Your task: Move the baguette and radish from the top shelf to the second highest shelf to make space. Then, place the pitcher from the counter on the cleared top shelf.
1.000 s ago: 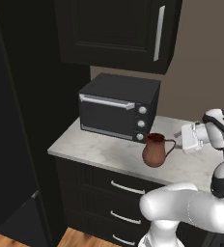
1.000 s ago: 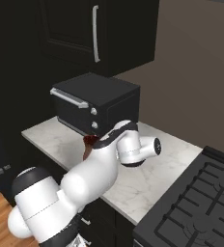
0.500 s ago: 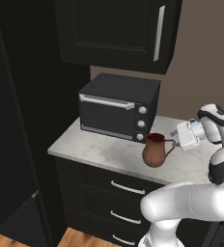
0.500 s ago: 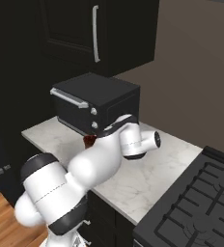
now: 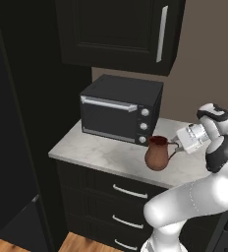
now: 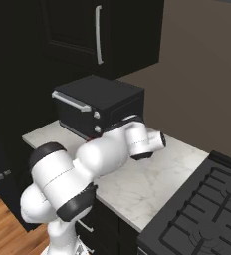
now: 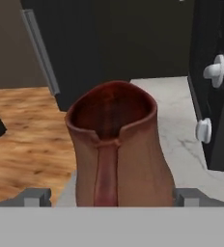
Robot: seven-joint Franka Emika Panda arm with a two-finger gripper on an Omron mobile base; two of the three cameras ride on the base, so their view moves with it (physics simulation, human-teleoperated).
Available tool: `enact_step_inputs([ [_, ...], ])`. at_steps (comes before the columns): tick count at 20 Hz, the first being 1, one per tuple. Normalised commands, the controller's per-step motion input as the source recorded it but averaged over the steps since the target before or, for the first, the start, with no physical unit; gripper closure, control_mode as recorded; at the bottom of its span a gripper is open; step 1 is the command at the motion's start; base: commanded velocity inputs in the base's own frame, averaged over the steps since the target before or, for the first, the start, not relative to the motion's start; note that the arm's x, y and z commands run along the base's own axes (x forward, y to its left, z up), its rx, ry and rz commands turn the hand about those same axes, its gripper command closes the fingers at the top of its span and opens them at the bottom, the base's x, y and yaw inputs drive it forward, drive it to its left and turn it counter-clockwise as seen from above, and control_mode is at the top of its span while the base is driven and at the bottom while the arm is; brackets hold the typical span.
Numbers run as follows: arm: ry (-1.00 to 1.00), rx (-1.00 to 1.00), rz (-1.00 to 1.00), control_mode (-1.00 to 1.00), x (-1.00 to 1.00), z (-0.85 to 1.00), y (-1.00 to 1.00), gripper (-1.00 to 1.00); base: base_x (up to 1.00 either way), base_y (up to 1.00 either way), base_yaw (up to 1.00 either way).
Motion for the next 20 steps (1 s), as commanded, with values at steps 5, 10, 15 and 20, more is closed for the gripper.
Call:
enact_step_inputs([
  [5,0.09,0.0,0.08,-1.0,0.0,-0.09,0.02,1.0,0.0,0.0,0.0],
  [10,0.01,0.0,0.02,-1.0,0.0,-0.03,0.03,1.0,0.0,0.0,0.0],
  [15,0.0,0.0,0.0,-1.0,0.0,-0.02,0.01,1.0,0.0,0.0,0.0],
  [20,-0.06,0.0,-0.01,-1.0,-0.23,0.02,0.35,1.0,0.0,0.0,0.0],
])
